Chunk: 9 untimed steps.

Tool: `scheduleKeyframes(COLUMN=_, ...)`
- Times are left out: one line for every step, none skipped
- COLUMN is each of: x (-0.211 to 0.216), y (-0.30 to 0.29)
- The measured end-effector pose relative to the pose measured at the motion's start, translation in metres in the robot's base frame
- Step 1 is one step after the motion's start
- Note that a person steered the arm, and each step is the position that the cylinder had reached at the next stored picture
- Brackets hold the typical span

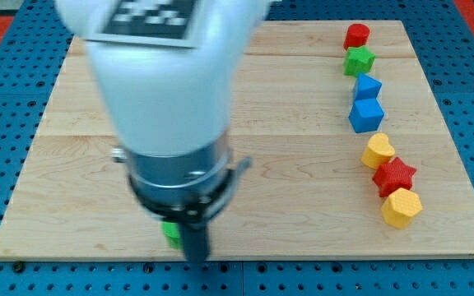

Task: Drag the green circle towards right

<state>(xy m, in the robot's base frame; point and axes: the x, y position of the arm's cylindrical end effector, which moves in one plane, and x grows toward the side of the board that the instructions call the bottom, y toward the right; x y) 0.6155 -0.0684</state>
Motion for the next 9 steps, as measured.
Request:
scheduleKeyframes(x=-0.009, y=-0.042)
scheduleKeyframes(x=-0.01, y=-0.053)
scheduleKeyframes(x=-0.011, y=-0.106)
scheduleKeyframes(x=-0.028, y=-0.066)
scheduleKeyframes(x=-0.021, y=0.007)
scheduleKeyframes(x=0.003, y=0.043)
scheduleKeyframes(x=0.002, y=0.075)
scheduleKeyframes(x=0.003, y=0.19)
scheduleKeyframes(x=0.002, y=0.303)
